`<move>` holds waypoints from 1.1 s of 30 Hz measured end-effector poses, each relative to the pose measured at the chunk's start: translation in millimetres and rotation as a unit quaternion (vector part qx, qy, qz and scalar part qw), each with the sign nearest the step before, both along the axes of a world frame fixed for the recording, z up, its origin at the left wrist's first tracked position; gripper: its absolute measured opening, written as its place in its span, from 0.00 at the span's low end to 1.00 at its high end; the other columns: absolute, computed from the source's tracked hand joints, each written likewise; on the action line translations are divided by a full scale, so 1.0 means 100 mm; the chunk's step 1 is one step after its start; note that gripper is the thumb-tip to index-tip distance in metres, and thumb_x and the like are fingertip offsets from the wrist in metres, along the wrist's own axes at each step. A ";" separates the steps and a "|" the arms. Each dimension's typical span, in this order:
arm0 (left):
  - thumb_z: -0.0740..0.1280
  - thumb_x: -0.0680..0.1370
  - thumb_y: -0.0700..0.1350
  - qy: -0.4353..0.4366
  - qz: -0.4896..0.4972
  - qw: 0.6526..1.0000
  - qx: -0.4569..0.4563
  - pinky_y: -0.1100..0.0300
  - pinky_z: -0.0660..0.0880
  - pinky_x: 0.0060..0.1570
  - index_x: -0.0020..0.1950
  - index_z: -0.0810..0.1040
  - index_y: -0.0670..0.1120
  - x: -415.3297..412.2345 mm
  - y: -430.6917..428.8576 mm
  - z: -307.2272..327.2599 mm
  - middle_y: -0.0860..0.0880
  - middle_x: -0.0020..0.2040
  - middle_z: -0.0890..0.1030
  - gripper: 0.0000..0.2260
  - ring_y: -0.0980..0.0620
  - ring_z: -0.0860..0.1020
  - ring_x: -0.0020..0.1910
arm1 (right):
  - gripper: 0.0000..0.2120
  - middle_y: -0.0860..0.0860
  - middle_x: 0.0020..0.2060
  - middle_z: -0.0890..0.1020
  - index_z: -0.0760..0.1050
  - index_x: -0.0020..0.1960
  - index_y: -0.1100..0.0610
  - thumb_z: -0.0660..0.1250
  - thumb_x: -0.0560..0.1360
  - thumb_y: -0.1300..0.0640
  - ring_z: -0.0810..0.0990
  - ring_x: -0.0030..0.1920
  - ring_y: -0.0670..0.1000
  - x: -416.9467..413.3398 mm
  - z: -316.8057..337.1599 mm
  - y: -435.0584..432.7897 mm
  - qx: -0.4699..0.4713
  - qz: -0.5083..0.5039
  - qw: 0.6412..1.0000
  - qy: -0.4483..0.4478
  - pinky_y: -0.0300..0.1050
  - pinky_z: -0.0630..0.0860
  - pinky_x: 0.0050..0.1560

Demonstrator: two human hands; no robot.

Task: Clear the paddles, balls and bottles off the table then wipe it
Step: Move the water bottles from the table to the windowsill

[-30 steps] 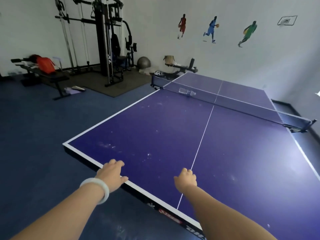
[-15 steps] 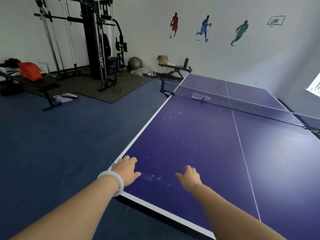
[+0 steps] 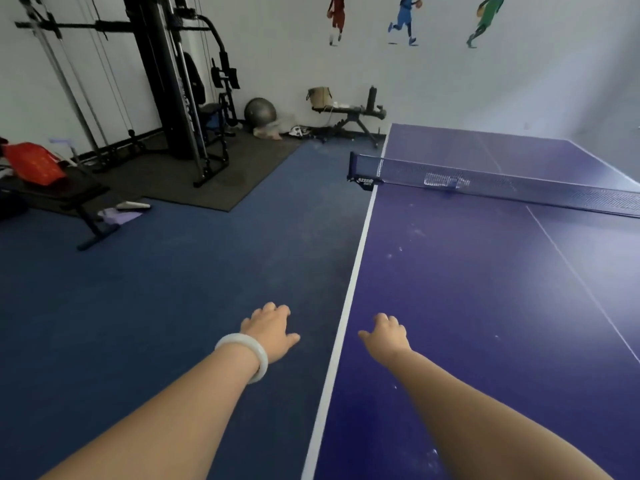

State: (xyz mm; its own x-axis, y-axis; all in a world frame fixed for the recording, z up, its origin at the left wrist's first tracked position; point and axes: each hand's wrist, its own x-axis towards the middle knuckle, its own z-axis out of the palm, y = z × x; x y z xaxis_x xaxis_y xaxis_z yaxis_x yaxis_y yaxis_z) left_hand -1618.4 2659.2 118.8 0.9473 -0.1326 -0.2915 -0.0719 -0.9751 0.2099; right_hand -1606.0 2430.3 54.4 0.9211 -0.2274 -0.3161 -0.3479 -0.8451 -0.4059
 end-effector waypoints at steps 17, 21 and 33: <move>0.60 0.82 0.53 0.064 -0.169 0.983 -0.032 0.50 0.70 0.64 0.73 0.65 0.46 3.22 1.35 -0.32 0.47 0.69 0.68 0.21 0.46 0.69 0.67 | 0.25 0.56 0.69 0.69 0.63 0.73 0.59 0.62 0.81 0.47 0.70 0.69 0.58 2.20 -0.19 1.63 0.037 -0.185 0.981 0.045 0.50 0.69 0.67; 0.61 0.82 0.54 0.064 -0.215 0.974 -0.029 0.52 0.69 0.63 0.72 0.66 0.46 3.98 1.26 -0.37 0.47 0.68 0.68 0.21 0.46 0.69 0.66 | 0.26 0.58 0.69 0.69 0.63 0.72 0.60 0.64 0.81 0.47 0.70 0.69 0.59 2.85 -0.19 1.67 0.029 -0.214 0.975 0.057 0.53 0.68 0.69; 0.61 0.82 0.55 0.039 -0.232 0.972 -0.014 0.51 0.66 0.67 0.73 0.65 0.48 6.90 0.59 -0.30 0.49 0.70 0.68 0.22 0.47 0.68 0.68 | 0.26 0.57 0.68 0.70 0.64 0.72 0.60 0.64 0.80 0.46 0.70 0.68 0.58 5.75 -0.11 0.95 0.055 -0.249 0.966 0.043 0.50 0.69 0.68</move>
